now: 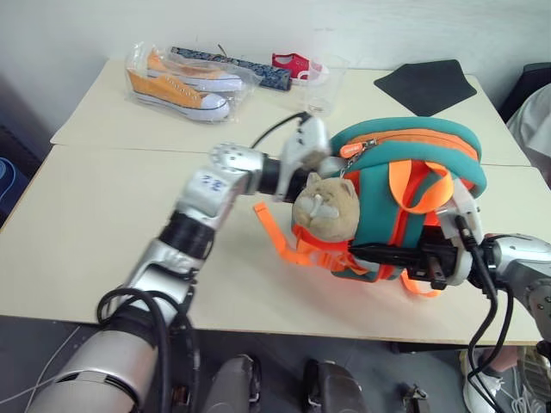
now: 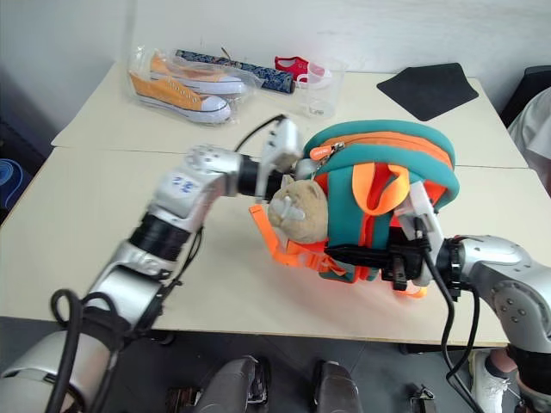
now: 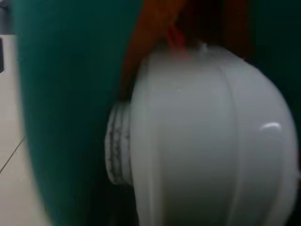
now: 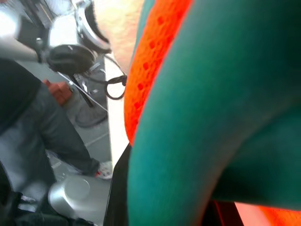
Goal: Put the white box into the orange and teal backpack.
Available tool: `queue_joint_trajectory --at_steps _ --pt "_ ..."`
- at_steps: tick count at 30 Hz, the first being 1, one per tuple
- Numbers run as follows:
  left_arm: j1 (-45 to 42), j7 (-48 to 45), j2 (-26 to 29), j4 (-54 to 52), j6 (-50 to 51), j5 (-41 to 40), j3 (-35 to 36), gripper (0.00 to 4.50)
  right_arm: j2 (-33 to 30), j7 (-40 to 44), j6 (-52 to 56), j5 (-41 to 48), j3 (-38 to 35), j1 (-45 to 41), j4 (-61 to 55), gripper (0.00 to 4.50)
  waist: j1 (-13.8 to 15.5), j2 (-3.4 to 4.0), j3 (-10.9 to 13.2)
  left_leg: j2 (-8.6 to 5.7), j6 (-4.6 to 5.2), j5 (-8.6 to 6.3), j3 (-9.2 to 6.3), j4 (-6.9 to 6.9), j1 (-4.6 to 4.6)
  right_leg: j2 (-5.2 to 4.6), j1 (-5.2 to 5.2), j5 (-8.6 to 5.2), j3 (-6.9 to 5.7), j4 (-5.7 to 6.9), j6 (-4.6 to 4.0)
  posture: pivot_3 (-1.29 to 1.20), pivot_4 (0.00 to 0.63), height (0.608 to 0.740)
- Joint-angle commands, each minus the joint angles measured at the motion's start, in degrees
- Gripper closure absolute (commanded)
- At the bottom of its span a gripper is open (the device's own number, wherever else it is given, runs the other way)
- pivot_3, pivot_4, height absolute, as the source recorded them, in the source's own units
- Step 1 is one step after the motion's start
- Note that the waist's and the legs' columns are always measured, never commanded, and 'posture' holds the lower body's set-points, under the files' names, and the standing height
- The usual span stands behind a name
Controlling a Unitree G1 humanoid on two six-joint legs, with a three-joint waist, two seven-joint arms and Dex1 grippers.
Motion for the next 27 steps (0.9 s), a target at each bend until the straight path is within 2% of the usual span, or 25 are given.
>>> queue_joint_trajectory --at_steps 1,3,6,10,15,18,21,27 --pt "0.1 -1.3 -2.3 3.3 -6.0 1.9 0.2 3.29 1.1 -0.9 -2.0 -1.4 0.2 -0.5 -1.2 4.47 -0.5 0.0 0.0 0.0 0.0 0.0 -0.02 -0.01 -0.01 0.01 0.0 0.0 -0.04 0.01 0.0 0.0 0.15 0.74" --pt "1.8 -1.6 -2.4 2.0 -6.8 0.4 2.7 2.57 2.1 -2.1 -2.5 -1.5 -0.5 0.0 -1.6 4.5 -0.7 0.0 0.0 0.02 -0.01 0.01 -0.11 0.01 -0.05 0.01 0.0 0.0 -0.18 0.01 0.0 0.0 0.15 0.74" --pt "4.1 -3.3 -0.9 -0.2 -8.7 -1.1 5.8 1.71 4.0 -4.5 -4.0 -1.9 -1.8 0.2 -1.9 4.5 -0.8 0.0 0.0 0.02 0.02 0.03 -0.18 0.17 -0.08 -0.03 0.05 0.0 -0.22 0.01 0.0 0.0 0.15 0.74" --pt "7.3 -9.8 6.6 -1.2 -8.6 -5.5 12.6 0.54 6.1 -7.2 -5.5 -2.7 -2.2 0.3 -2.0 4.5 -1.4 0.03 0.0 0.03 0.0 0.05 -0.22 0.32 -0.09 -0.09 0.05 0.0 -0.22 0.0 0.01 0.0 0.15 0.74" --pt "10.3 -19.9 17.6 -3.7 -5.0 -7.8 14.4 0.54 6.9 -7.5 -6.7 -5.0 -0.8 -1.1 0.9 4.5 -2.1 0.06 0.0 0.09 -0.2 0.15 -0.3 0.15 -0.02 -0.06 -0.03 -0.01 -0.36 0.22 -0.01 0.0 0.15 0.74" --pt "14.1 -21.9 21.1 -8.8 -4.3 -9.9 16.4 0.54 7.3 -7.1 -7.6 -6.4 0.0 -2.8 2.9 4.5 -2.2 0.07 0.0 0.03 -0.18 0.16 -0.31 0.17 -0.04 -0.08 -0.01 -0.01 -0.39 0.42 -0.01 0.0 0.15 0.74" --pt "20.2 -13.0 16.8 -22.9 -3.9 -13.6 19.5 0.54 7.6 -6.3 -7.9 -7.0 0.9 -3.4 3.7 4.5 -1.2 0.08 0.0 -0.02 -0.06 0.16 -0.58 0.49 -0.32 -0.14 0.01 -0.01 -0.56 0.4 -0.01 0.0 0.15 0.74" --pt "23.7 -1.5 9.1 -34.0 -0.3 -16.9 19.6 0.54 8.4 -5.4 -7.8 -7.8 2.0 -4.1 4.0 4.5 -0.9 0.08 0.0 -0.04 -0.02 0.13 -0.67 0.54 -0.28 -0.19 0.14 0.0 -0.59 0.44 0.0 0.0 0.15 0.74"
